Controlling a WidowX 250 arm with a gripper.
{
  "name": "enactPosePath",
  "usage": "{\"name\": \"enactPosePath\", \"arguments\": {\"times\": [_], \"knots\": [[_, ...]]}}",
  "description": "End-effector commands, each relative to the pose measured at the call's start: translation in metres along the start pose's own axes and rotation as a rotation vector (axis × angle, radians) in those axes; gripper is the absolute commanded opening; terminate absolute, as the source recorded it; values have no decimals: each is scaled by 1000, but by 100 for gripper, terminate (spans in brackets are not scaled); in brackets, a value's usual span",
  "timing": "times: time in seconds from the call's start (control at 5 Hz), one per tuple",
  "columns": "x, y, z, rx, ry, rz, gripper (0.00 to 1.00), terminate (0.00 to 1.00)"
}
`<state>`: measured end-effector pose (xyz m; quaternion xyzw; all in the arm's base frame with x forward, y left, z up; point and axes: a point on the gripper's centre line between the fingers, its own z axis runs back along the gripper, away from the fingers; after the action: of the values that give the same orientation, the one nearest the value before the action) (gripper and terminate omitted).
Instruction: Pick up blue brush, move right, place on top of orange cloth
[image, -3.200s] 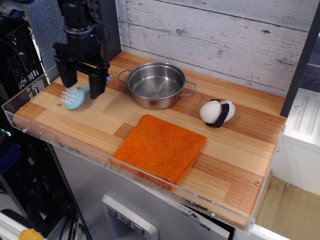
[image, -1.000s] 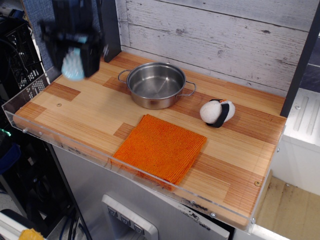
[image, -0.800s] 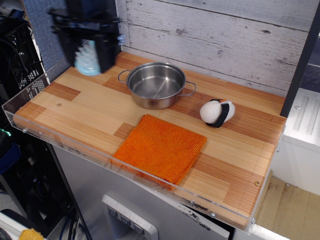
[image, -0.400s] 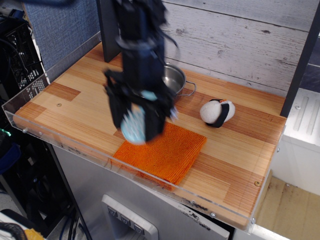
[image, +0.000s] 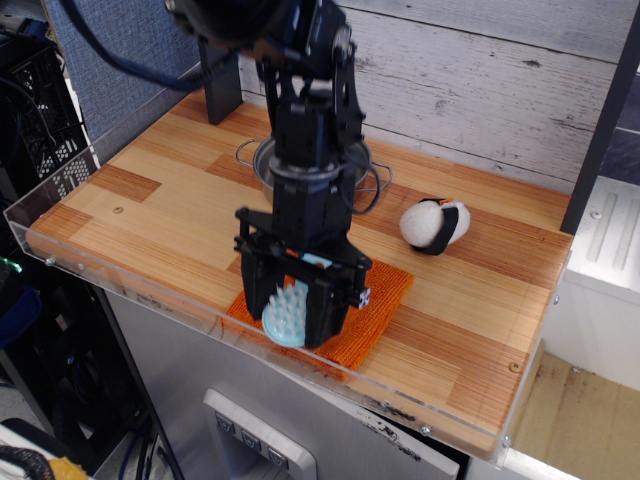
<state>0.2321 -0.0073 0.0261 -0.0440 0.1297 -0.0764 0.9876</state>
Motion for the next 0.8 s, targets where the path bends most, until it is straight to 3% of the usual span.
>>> {"name": "enactPosePath", "arguments": {"times": [0.0, 0.2, 0.4, 0.6], "knots": [[7, 20, 10, -16, -38, 26, 0, 0], [7, 19, 10, -3, -20, 15, 100, 0], [4, 11, 24, 26, -64, -34, 100, 0], [-6, 9, 57, 83, -162, -33, 100, 0]]}}
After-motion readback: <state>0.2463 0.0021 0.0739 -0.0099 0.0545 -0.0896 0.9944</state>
